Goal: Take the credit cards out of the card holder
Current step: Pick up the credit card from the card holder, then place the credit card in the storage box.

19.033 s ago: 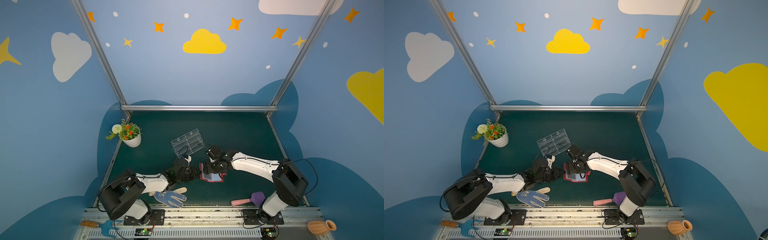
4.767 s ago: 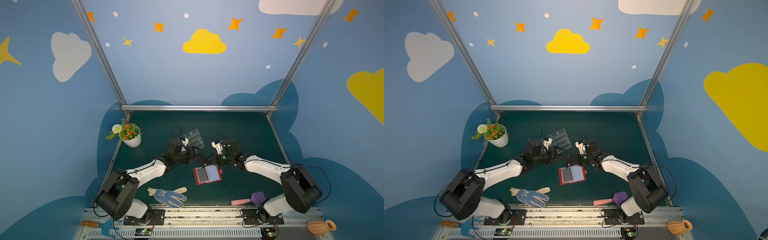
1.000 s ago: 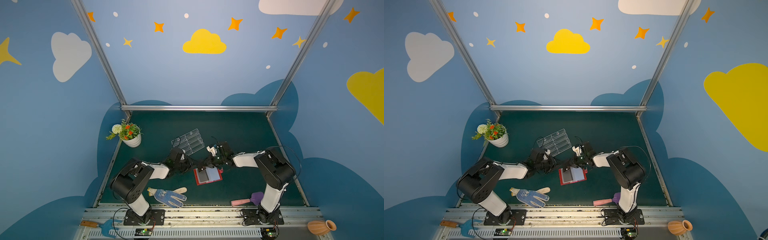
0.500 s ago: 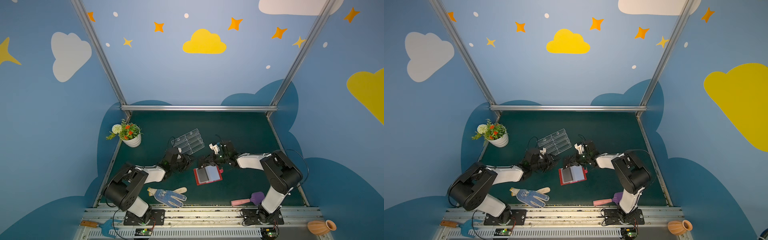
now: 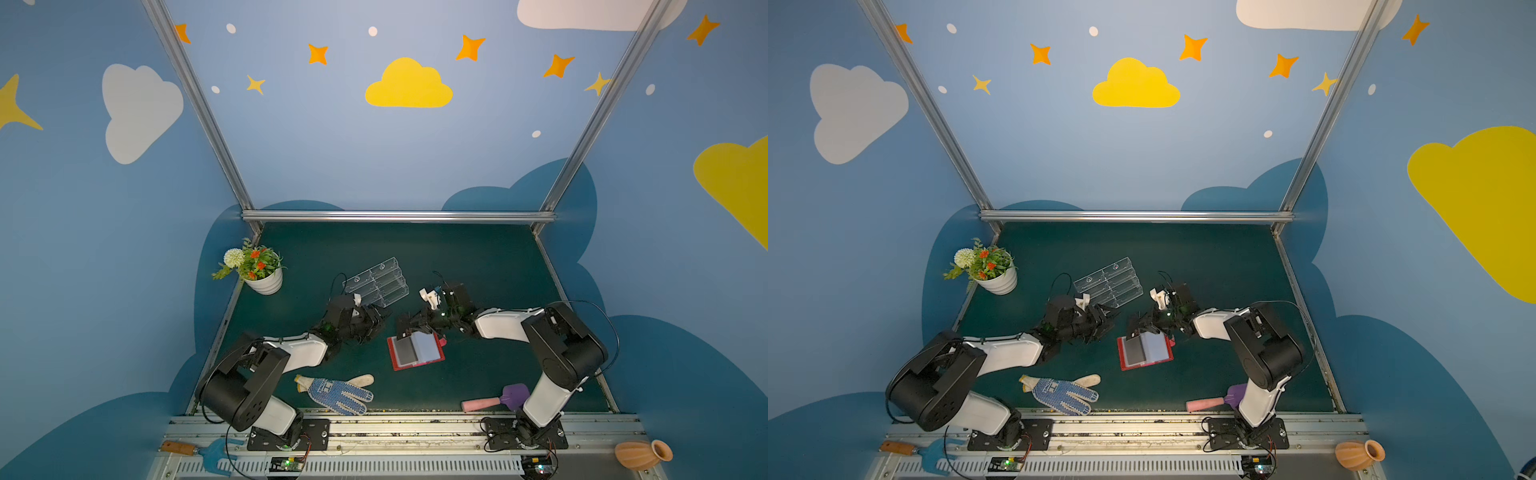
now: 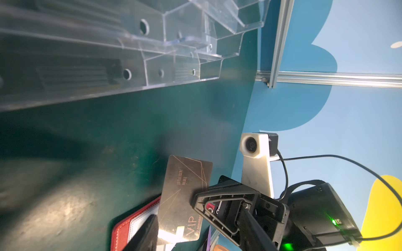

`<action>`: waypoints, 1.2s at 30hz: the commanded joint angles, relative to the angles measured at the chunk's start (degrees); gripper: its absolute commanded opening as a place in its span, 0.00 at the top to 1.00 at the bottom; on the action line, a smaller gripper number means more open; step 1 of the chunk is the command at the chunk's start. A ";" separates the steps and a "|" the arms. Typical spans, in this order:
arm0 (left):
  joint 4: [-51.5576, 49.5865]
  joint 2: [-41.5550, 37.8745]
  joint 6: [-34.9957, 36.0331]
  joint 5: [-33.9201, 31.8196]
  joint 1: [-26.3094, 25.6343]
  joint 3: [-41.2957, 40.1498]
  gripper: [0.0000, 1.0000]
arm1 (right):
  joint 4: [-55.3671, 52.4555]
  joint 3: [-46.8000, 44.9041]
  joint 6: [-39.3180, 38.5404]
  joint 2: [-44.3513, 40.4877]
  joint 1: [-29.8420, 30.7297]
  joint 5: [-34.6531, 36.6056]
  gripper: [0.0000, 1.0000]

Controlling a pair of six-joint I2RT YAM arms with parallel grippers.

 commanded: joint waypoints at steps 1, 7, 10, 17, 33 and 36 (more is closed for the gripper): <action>-1.80 -1.51 1.33 0.04 0.35 0.09 0.37 | -0.17 -0.64 -0.24 -2.92 -0.45 -0.94 1.00; -1.57 -2.41 1.09 0.74 0.62 -0.45 0.29 | -1.20 -1.34 -0.18 -5.90 -0.71 -0.77 1.00; -0.37 -2.63 0.06 1.32 0.71 -0.66 0.27 | -1.36 -1.67 -0.05 -7.47 -1.04 -0.84 1.00; 8.67 -2.60 -6.40 1.86 0.61 -2.70 0.23 | -1.40 -1.52 0.68 -11.15 -2.10 -1.83 1.00; 16.71 -3.49 -11.12 3.04 0.31 -1.50 0.21 | 5.85 -1.96 6.86 -14.68 -2.57 -4.92 1.00; 16.86 -2.26 -10.89 3.55 0.39 -0.89 0.21 | 6.73 -2.13 7.81 -15.45 -2.50 -5.41 1.00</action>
